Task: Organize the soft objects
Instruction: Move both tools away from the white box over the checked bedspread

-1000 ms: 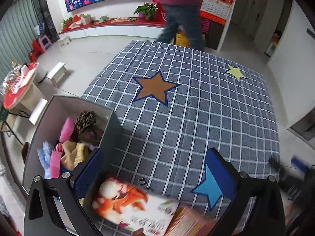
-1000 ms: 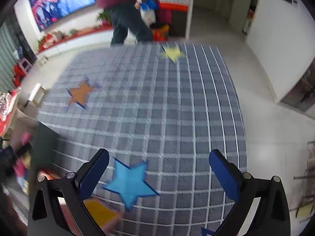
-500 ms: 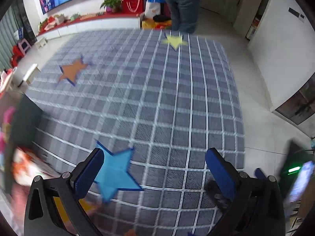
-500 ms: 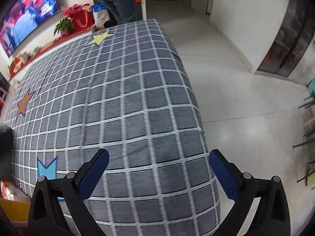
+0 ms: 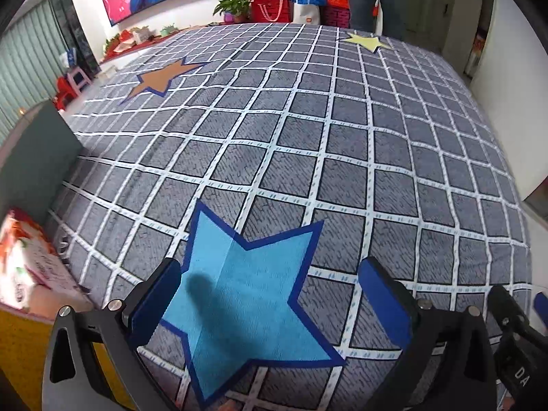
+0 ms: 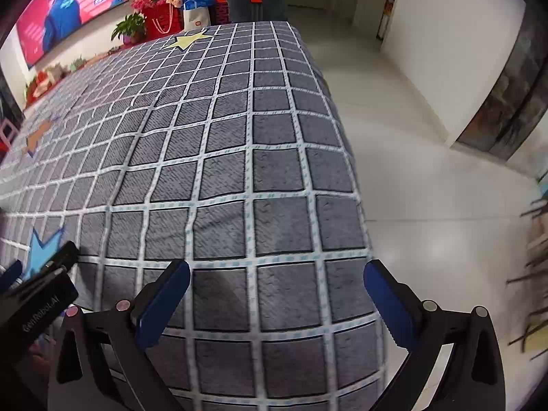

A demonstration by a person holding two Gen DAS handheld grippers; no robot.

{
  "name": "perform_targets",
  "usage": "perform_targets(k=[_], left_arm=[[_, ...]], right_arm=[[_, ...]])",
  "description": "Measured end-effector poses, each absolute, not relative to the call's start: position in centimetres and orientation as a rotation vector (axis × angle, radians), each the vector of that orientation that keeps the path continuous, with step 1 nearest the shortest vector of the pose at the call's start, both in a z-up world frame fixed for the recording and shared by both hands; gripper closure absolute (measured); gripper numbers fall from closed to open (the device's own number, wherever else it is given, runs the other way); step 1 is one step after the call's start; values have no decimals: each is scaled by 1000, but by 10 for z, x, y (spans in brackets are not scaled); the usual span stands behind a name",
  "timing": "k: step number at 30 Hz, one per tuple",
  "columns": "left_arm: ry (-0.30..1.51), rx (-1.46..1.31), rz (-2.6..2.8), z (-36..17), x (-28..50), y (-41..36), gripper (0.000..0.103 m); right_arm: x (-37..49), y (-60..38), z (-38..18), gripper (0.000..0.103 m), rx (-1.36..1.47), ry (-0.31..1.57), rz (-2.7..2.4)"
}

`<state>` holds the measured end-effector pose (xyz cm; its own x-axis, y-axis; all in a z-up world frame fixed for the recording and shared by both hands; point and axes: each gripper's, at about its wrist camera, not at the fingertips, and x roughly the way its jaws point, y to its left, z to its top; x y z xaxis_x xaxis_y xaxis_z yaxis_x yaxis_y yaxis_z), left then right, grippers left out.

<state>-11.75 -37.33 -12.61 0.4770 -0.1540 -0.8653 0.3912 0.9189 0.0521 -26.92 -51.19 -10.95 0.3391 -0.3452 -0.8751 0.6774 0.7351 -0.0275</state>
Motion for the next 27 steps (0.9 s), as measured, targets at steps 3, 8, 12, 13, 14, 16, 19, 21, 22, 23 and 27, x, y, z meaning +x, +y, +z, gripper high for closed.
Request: perform_targets(k=[3, 8, 12, 13, 14, 16, 19, 21, 22, 23, 27], left_arm=[[980, 216, -398, -132, -118, -367, 0], [943, 212, -418, -134, -120, -367, 0], [944, 212, -418, -134, -120, -366, 0], [944, 213, -418, -134, -120, -366, 0], [943, 212, -418, -134, -120, -366, 0], [943, 213, -418, -134, -120, -366, 0], [943, 213, -418, -134, -120, -366, 0], [943, 212, -418, -133, -120, -367, 0], [943, 213, -418, -134, -120, -366, 0], [943, 212, -418, -134, -120, -366, 0], [943, 213, -419, -134, -120, -366, 0]], right_arm=[[-265, -508, -112, 1, 374, 1015, -688], [-248, -494, -118, 1, 337, 1027, -695], [-248, -487, -120, 1, 325, 984, -716], [-249, -488, -120, 1, 324, 972, -714], [-252, -487, -121, 1, 324, 955, -711], [-254, -486, -121, 1, 325, 940, -710], [-253, -486, -121, 1, 322, 930, -710], [-255, -485, -122, 1, 323, 929, -712], [-255, -484, -122, 1, 323, 928, -712], [-256, -485, -122, 1, 323, 927, -711], [-256, -483, -122, 1, 318, 923, -712]])
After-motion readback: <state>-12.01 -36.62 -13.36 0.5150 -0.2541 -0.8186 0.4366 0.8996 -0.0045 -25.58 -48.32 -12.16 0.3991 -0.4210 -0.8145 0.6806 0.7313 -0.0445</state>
